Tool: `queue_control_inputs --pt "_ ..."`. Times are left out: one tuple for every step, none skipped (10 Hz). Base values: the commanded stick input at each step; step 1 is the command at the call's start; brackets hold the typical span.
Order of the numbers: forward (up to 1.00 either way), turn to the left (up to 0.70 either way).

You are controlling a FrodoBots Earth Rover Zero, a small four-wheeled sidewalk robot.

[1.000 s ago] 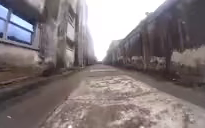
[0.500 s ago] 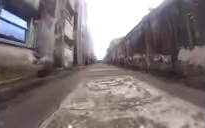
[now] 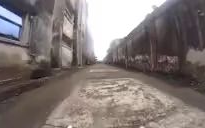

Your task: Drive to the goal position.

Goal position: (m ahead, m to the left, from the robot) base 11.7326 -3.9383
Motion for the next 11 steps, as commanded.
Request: queue_control_inputs --pt "0.70 0.00" --pt "0.70 0.00" --pt "0.70 0.00" --pt "0.70 0.00" --pt "0.70 0.00" --pt "0.70 0.00" --pt "0.70 0.00" --pt "0.70 0.00" --pt "0.70 0.00" --pt "0.70 0.00" --pt "0.70 0.00"
